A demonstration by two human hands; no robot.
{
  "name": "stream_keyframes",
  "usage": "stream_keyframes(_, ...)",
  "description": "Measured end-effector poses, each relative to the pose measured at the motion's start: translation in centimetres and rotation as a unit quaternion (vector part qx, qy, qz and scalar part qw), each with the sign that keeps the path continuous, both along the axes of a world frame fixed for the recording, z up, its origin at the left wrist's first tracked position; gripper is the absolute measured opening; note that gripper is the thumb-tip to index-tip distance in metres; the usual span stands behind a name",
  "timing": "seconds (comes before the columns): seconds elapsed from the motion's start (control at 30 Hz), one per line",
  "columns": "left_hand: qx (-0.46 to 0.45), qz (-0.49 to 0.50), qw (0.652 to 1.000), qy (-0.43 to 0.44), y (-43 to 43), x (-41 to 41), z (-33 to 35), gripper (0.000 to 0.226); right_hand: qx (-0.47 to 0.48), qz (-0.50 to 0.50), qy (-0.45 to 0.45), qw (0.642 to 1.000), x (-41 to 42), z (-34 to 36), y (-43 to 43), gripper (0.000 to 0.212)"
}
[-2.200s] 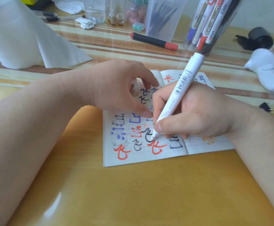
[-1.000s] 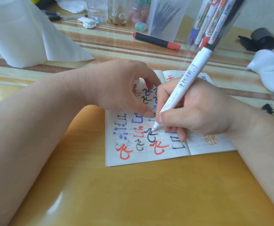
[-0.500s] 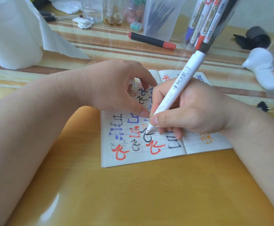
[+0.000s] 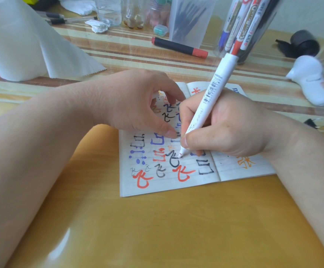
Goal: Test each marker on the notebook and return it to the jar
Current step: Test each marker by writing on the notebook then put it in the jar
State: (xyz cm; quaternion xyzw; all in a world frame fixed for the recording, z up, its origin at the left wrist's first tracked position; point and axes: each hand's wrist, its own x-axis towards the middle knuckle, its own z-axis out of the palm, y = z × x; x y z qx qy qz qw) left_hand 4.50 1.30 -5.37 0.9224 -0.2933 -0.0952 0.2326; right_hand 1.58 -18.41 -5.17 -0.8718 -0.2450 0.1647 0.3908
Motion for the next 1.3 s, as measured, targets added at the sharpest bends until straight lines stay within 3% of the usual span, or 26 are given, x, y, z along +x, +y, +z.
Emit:
stream_keyframes(0.3,-0.041,0.011,0.999,-0.004,0.4,0.9,-1.0,0.089,0.022,0.014,0.01,1.0,0.3,-0.3,-0.6,0.008)
stream_keyframes(0.37,-0.057,0.009,0.998,-0.007,0.5,1.3,-1.3,0.081,0.113,-0.016,0.062,0.991,0.7,-0.5,-1.1,0.009)
stream_keyframes(0.47,-0.146,0.016,0.989,0.029,0.7,1.7,-2.0,0.06,0.314,-0.085,0.139,0.935,1.3,-0.9,-1.7,0.007)
stream_keyframes(0.57,-0.189,0.001,0.982,0.01,0.7,1.5,-2.4,0.058,0.416,-0.129,0.111,0.893,1.9,-0.9,-1.8,0.007)
stream_keyframes(0.63,-0.225,-0.008,0.974,0.015,0.4,1.3,-2.3,0.068,0.443,-0.148,0.089,0.88,2.1,-0.9,-1.8,0.01)
stream_keyframes(0.8,-0.327,-0.023,0.941,0.08,-0.3,1.0,-2.2,0.086,0.458,-0.174,0.079,0.868,2.2,-0.9,-1.8,0.013)
stream_keyframes(0.9,-0.341,-0.021,0.934,0.106,-0.6,1.1,-2.5,0.093,0.44,-0.183,0.082,0.875,2.1,-0.9,-1.6,0.015)
stream_keyframes(1.17,-0.311,-0.022,0.946,0.09,-0.6,1.0,-2.0,0.084,0.352,-0.177,0.061,0.917,1.9,-0.8,-1.7,0.007)
stream_keyframes(1.3,-0.29,-0.001,0.956,0.047,-0.6,0.9,-1.9,0.067,0.316,-0.163,0.073,0.932,2.0,-1.1,-1.9,0.008)
